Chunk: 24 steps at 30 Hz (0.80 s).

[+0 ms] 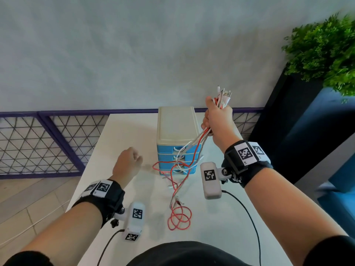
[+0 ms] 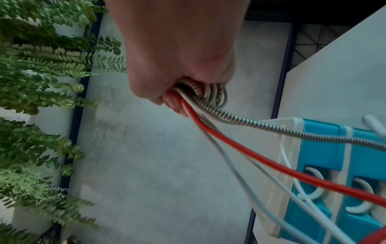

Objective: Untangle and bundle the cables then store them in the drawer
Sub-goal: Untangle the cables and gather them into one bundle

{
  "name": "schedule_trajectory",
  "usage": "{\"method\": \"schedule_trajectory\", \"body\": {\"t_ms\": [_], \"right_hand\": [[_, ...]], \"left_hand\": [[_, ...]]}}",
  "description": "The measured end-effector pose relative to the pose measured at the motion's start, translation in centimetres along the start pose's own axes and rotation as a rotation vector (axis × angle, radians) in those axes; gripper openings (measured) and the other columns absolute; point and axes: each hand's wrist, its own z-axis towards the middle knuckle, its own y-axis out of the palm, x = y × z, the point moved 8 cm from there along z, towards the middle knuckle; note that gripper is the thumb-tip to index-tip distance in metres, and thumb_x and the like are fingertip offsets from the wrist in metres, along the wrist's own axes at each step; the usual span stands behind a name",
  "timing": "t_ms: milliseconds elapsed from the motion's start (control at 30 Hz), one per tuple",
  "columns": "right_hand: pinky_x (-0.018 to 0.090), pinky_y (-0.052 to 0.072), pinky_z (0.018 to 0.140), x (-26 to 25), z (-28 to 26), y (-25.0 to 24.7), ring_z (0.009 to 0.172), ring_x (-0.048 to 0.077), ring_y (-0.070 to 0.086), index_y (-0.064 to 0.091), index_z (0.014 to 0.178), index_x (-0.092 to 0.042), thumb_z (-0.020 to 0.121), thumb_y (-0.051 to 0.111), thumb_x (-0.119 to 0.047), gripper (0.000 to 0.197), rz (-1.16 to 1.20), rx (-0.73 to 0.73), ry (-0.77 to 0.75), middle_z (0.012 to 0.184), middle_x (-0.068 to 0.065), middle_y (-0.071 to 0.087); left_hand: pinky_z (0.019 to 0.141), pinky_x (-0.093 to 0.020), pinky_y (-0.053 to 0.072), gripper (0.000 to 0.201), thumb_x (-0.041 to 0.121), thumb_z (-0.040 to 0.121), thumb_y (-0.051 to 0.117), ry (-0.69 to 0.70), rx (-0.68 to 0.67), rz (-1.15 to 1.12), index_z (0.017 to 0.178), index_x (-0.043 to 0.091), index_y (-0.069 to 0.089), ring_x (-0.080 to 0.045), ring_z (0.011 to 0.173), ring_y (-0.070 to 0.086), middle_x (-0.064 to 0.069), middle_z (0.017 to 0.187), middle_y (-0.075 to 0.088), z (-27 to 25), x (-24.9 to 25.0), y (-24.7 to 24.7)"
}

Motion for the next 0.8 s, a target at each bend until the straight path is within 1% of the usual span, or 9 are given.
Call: {"method": "schedule_trajectory", "body": {"t_ms": [100,167,267,333,433,533,667,733,800], "right_hand": [[0.024,0.033,0.041,0.5,-0.4,0.8,0.032,0.012,0.031,0.038,0.071,-0.016,0.094,0.059,-0.027,0.033,-0.007,-0.022,0.001,0.051,0.002,0.033],[0.025,0.034,0.041,0.7,-0.6,1.1,0.03,0.012,0.032,0.038,0.07,-0.016,0.094,0.059,-0.026,0.034,-0.007,-0.031,0.003,0.05,0.002,0.032],[0.025,0.034,0.04,0.7,-0.8,1.5,0.03,0.013,0.031,0.038,0.07,-0.017,0.094,0.059,-0.025,0.032,0.003,-0.059,0.001,0.049,0.001,0.032],[0.024,0.033,0.04,0.6,-0.8,1.6,0.03,0.013,0.03,0.039,0.069,-0.017,0.094,0.058,-0.024,0.032,-0.007,-0.074,-0.014,0.049,0.001,0.031],[0.025,0.034,0.041,0.4,-0.6,1.2,0.031,0.014,0.031,0.04,0.07,-0.016,0.094,0.059,-0.026,0.032,-0.05,-0.076,-0.042,0.049,0.002,0.032],[0.025,0.034,0.041,0.0,-0.3,0.5,0.031,0.014,0.033,0.041,0.073,-0.016,0.094,0.058,-0.027,0.029,-0.091,-0.051,-0.054,0.051,0.002,0.034],[0.024,0.034,0.04,-0.4,0.2,-0.6,0.033,0.014,0.033,0.041,0.071,-0.017,0.093,0.058,-0.028,0.03,-0.105,0.002,-0.046,0.055,0.002,0.036],[0.024,0.035,0.041,-0.3,0.3,-0.9,0.034,0.014,0.034,0.042,0.071,-0.017,0.093,0.059,-0.029,0.03,-0.136,0.007,-0.044,0.055,0.003,0.037],[0.025,0.036,0.041,0.2,0.3,-1.1,0.034,0.014,0.035,0.044,0.073,-0.016,0.092,0.059,-0.03,0.028,-0.163,0.008,-0.031,0.055,0.003,0.037]], "left_hand": [[0.072,-0.031,0.044,0.008,0.016,0.087,0.059,0.218,0.003,-0.152,0.085,0.01,0.063,-0.023,0.076,0.059,-0.006,0.085,0.066,-0.7,6.1,0.1],[0.076,-0.03,0.046,0.017,0.029,0.086,0.059,0.256,-0.169,-0.212,0.08,0.016,0.067,-0.022,0.079,0.063,-0.006,0.085,0.07,-1.2,8.7,1.7],[0.074,-0.028,0.041,0.033,0.052,0.083,0.055,0.18,-0.48,-0.159,0.069,0.024,0.066,-0.019,0.074,0.059,-0.005,0.079,0.065,-2.0,9.5,5.1],[0.068,-0.018,0.043,0.027,0.04,0.092,0.054,0.122,-0.56,-0.169,0.072,0.025,0.065,-0.009,0.066,0.057,0.003,0.075,0.063,-2.5,9.1,6.3],[0.065,-0.007,0.046,0.013,0.019,0.092,0.059,0.067,-0.629,-0.338,0.084,0.014,0.068,0.0,0.063,0.058,0.008,0.071,0.065,-3.0,8.5,7.0],[0.08,-0.014,0.049,0.01,0.016,0.087,0.066,0.019,-0.606,-0.435,0.091,0.008,0.072,-0.008,0.078,0.065,0.003,0.075,0.071,-2.5,7.0,6.5],[0.065,-0.017,0.052,0.019,0.002,0.095,0.05,-0.233,-0.511,-0.692,0.082,0.009,0.063,-0.013,0.066,0.068,-0.003,0.075,0.066,-2.1,2.9,5.5],[0.069,-0.023,0.048,0.02,0.001,0.097,0.044,-0.349,-0.497,-0.871,0.086,0.009,0.058,-0.014,0.064,0.061,-0.001,0.071,0.057,-2.3,1.5,5.3],[0.065,-0.024,0.042,0.017,0.005,0.096,0.046,-0.356,-0.47,-0.912,0.09,0.008,0.062,-0.012,0.056,0.048,-0.002,0.066,0.047,-2.3,0.6,5.0]]}}
